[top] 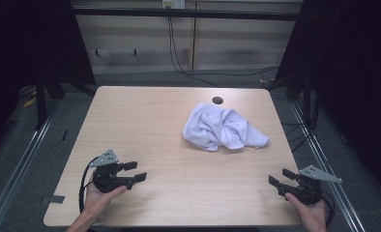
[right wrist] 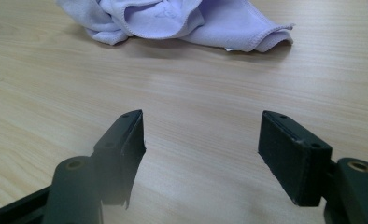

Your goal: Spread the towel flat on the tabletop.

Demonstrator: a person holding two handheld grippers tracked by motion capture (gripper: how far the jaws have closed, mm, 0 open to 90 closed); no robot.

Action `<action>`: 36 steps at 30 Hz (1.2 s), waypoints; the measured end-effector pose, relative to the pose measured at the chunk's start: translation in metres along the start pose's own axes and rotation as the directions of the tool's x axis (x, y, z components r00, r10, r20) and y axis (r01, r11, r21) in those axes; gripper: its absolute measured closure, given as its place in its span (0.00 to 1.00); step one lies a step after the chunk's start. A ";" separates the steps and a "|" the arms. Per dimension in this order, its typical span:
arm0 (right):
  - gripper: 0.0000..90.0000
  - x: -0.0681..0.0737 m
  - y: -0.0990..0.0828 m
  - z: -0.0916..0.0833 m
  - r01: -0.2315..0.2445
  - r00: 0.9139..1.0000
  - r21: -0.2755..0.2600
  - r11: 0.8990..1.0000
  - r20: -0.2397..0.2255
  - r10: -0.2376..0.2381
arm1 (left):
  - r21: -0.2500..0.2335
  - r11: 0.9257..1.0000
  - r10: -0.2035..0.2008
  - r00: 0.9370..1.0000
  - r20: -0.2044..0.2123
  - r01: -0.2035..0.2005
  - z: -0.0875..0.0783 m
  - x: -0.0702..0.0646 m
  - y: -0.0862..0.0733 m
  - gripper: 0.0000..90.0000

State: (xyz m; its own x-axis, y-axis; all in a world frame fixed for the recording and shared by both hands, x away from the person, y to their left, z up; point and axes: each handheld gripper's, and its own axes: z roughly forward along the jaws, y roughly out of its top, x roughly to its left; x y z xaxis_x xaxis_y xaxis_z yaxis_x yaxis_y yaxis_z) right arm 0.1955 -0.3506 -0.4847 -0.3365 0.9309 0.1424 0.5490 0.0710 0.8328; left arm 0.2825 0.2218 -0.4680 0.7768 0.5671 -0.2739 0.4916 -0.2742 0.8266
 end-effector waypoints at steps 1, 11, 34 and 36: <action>0.35 0.002 0.001 0.000 -0.003 1.000 0.005 1.000 0.000 0.003 | 0.000 1.000 0.000 1.000 0.000 0.000 0.000 0.000 0.000 0.39; 0.31 0.045 0.014 0.028 0.106 0.991 0.071 0.992 -0.083 -0.100 | 0.029 1.000 -0.009 1.000 -0.026 0.010 0.003 0.006 -0.001 0.38; 0.35 0.045 0.107 0.124 0.184 0.969 0.144 0.972 -0.193 -0.155 | 0.014 1.000 0.007 0.999 -0.043 -0.006 -0.009 0.008 -0.004 0.37; 0.35 0.044 0.112 0.131 0.178 0.967 0.148 0.973 -0.207 -0.146 | 0.007 1.000 0.001 0.999 -0.044 0.000 -0.010 0.009 -0.004 0.37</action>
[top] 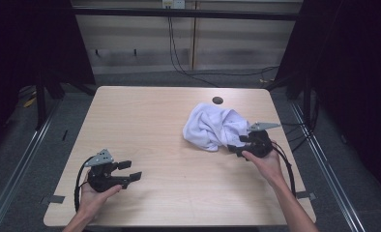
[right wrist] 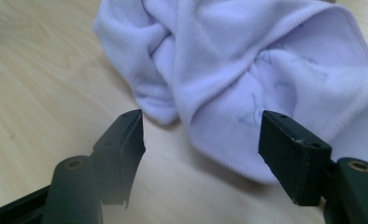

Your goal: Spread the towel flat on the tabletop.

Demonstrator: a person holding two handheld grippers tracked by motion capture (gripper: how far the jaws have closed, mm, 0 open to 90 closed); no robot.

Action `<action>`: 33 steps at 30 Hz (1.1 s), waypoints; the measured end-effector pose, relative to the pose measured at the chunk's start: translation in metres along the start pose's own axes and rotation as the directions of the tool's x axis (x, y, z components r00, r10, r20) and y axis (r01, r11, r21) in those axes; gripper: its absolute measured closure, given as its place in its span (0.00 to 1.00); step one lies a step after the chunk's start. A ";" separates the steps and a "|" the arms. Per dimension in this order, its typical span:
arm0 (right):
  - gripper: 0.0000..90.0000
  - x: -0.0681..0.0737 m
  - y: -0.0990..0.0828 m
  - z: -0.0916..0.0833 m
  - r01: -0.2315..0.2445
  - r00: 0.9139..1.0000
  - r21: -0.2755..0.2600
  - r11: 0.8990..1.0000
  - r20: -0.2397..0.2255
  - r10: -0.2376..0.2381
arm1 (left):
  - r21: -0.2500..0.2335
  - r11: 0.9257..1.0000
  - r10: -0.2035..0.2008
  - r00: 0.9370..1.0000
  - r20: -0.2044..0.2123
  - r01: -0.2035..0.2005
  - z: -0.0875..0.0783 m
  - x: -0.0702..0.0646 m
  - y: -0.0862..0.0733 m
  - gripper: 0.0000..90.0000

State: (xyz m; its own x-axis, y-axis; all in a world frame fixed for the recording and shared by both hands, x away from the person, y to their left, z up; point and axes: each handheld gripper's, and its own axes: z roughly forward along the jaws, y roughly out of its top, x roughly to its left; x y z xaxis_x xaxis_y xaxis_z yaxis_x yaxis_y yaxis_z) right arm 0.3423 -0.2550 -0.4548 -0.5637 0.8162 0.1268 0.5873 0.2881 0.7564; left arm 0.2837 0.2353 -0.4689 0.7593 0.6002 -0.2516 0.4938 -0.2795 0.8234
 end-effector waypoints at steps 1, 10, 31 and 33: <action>0.35 -0.004 0.007 0.006 0.001 1.000 0.007 1.000 -0.014 -0.001 | 0.000 1.000 0.000 1.000 -0.002 0.000 -0.001 0.001 0.000 0.37; 0.42 -0.031 0.021 0.067 -0.040 0.998 0.087 0.995 -0.049 0.045 | -0.017 1.000 0.002 1.000 -0.012 -0.002 -0.003 0.007 0.000 0.37; 0.92 0.029 -0.013 0.064 0.062 0.980 0.038 0.997 -0.191 -0.054 | 0.008 1.000 0.006 1.000 -0.002 -0.006 0.007 0.002 0.004 0.37; 0.92 0.041 -0.016 0.062 0.095 0.970 0.037 0.995 -0.230 -0.084 | 0.011 1.000 -0.004 1.000 0.018 0.004 0.007 0.003 0.005 0.40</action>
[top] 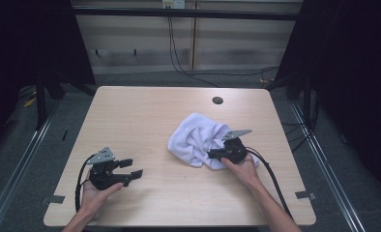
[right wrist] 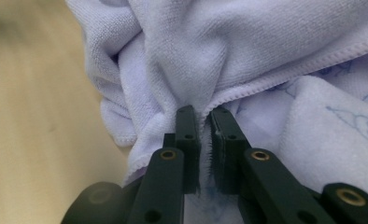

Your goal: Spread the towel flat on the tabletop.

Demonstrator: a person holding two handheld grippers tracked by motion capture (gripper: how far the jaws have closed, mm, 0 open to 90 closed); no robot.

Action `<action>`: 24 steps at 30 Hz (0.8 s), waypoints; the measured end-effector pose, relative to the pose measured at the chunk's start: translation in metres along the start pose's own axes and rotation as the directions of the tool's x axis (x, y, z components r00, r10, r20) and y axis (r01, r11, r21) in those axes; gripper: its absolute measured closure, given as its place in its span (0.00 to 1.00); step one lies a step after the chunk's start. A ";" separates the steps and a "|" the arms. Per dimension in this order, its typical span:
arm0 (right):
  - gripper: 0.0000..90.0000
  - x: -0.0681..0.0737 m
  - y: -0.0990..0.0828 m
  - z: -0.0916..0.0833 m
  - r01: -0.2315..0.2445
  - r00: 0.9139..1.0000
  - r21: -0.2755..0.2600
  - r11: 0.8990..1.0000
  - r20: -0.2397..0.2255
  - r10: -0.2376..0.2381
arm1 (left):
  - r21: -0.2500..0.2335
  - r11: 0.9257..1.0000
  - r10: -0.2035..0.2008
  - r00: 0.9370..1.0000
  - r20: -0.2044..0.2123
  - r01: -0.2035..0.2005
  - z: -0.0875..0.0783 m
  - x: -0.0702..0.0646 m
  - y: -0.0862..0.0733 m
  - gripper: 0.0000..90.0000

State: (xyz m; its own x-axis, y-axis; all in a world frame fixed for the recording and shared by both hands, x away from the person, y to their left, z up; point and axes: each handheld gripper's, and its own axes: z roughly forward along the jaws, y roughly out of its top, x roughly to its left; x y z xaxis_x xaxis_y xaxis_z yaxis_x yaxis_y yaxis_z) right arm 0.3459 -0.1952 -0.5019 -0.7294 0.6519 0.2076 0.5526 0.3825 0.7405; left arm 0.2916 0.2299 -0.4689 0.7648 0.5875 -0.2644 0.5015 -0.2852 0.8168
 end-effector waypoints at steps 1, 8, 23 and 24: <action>0.92 0.012 -0.003 0.003 0.018 0.998 -0.001 1.000 -0.054 -0.018 | -0.013 0.999 -0.029 0.999 0.021 0.029 0.002 -0.003 0.005 0.41; 0.92 0.043 -0.004 0.008 0.083 0.987 0.031 0.996 -0.143 -0.078 | -0.035 0.998 0.054 0.996 0.069 -0.052 0.027 -0.019 0.036 0.47; 0.75 0.072 -0.021 -0.019 0.129 0.971 0.084 0.988 -0.214 -0.108 | 0.261 0.951 0.103 0.967 0.231 -0.164 0.072 -0.051 0.008 0.74; 0.75 0.072 -0.021 -0.019 0.129 0.971 0.084 0.988 -0.214 -0.108 | 0.265 0.950 0.096 0.963 0.250 -0.163 0.067 -0.055 0.005 0.74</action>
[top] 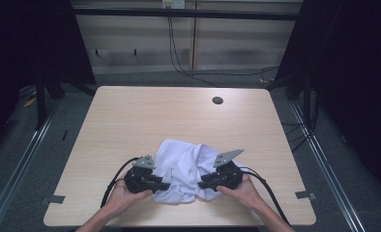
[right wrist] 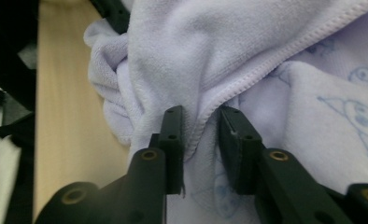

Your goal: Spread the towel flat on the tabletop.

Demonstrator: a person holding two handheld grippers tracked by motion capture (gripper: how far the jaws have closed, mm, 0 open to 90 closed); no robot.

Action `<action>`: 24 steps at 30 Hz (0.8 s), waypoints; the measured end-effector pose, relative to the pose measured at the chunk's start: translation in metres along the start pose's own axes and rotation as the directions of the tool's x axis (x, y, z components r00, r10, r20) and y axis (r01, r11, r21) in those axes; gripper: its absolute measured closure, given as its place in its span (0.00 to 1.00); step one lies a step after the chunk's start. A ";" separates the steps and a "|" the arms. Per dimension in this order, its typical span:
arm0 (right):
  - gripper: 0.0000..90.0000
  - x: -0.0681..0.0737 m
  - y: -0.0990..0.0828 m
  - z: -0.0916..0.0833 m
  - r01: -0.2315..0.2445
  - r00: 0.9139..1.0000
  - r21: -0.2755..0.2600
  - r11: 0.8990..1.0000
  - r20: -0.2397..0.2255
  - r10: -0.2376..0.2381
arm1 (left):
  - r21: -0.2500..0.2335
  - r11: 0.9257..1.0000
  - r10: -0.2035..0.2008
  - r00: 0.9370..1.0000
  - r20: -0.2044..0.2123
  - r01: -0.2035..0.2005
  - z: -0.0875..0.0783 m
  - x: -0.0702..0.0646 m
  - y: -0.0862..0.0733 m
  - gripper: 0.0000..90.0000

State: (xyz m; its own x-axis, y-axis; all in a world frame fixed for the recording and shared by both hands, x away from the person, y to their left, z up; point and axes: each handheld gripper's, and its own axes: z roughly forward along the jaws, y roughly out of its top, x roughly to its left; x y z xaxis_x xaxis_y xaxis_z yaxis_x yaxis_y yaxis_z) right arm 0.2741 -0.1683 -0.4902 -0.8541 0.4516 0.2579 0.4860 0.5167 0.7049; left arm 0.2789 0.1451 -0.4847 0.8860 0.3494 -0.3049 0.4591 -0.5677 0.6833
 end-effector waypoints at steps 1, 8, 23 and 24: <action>0.71 0.002 -0.003 -0.004 -0.019 1.000 -0.014 1.000 -0.007 0.019 | 0.005 1.000 0.005 1.000 -0.001 -0.005 -0.003 -0.005 -0.002 0.68; 0.69 0.006 -0.005 -0.044 -0.037 0.997 -0.098 0.995 0.068 0.044 | -0.178 0.984 -0.014 0.999 -0.052 0.004 -0.036 -0.001 0.018 0.50; 0.58 -0.022 -0.011 -0.022 -0.078 0.980 -0.032 0.996 0.182 0.083 | -0.086 0.996 -0.038 0.999 -0.012 0.036 0.041 0.022 0.056 0.42; 0.61 -0.022 -0.013 -0.020 -0.077 0.980 -0.028 0.997 0.181 0.081 | -0.081 0.996 -0.030 0.999 -0.028 0.028 0.043 0.021 0.055 0.42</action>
State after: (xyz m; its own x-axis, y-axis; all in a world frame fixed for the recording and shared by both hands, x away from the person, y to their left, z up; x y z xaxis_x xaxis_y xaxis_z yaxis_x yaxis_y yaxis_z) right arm 0.2830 -0.1993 -0.4923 -0.7644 0.6161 0.1898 0.5448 0.4600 0.7011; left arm 0.3254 0.0890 -0.4821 0.8694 0.3875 -0.3066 0.4769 -0.4951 0.7263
